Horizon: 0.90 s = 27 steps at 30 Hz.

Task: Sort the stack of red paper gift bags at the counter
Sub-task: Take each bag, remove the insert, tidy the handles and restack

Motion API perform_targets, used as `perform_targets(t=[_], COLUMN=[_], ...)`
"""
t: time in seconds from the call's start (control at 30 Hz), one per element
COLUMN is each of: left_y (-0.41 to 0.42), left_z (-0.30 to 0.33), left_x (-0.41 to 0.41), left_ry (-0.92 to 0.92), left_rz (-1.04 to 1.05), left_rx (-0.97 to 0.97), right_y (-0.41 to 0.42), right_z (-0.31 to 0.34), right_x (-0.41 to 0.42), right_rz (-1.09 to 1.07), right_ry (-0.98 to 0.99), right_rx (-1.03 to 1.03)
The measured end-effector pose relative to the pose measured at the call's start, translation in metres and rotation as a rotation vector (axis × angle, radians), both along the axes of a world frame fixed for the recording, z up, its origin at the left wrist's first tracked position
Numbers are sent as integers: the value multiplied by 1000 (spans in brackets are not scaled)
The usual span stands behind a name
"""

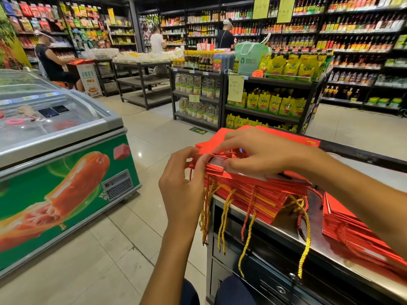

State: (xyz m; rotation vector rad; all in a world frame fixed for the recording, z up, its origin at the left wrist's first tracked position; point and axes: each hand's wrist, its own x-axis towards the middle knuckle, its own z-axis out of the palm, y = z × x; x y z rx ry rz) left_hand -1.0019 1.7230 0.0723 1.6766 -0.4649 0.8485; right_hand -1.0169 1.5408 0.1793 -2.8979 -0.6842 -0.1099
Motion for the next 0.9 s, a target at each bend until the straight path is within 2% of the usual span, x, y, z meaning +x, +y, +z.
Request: perform_targets(t=[0.17,0.47,0.6,0.77,0.9], left_y=[-4,-12,-15,-6,-2], left_z=[4,24,32,21,19], left_x=[-12,-4,-1,-3,-6], left_ry=[0,309,330,350,324], left_rz=[98,163,131,-59,-97], left_rx=[103,306,230,61,71], right_y=[8,12,11,-1,1], right_z=[-4,-9,-6,-7,-5], right_x=[-4,-1,-2,-1,0], right_rz=[4,-43,-15,-27,-15], right_ry=[-46,-87,-102,-154,-110], right_rx=[46,-32,-6,37,86])
